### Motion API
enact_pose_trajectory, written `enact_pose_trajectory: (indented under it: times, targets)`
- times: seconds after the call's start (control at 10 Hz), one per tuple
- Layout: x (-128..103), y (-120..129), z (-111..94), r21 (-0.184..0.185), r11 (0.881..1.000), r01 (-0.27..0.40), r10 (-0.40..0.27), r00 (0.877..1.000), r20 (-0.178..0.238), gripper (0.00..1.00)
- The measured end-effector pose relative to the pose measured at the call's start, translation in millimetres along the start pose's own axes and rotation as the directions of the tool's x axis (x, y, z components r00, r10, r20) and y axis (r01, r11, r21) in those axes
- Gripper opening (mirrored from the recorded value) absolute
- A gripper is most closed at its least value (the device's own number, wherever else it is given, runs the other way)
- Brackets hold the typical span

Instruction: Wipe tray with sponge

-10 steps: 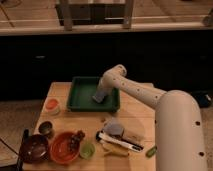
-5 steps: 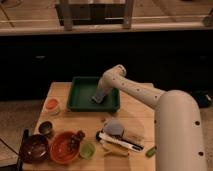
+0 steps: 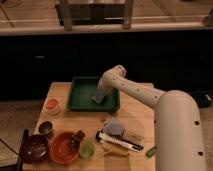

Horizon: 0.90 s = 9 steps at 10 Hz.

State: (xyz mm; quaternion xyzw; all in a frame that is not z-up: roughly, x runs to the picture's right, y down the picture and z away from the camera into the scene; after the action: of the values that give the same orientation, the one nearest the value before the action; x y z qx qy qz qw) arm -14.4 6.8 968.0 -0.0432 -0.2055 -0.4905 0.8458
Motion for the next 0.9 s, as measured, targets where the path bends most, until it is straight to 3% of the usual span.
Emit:
enact_pose_trajectory:
  times: [0.9]
  targets:
    - [-0.5,-1.2,1.7,0.001,1.0,0.023,-0.023,1.0,0.013,0.02]
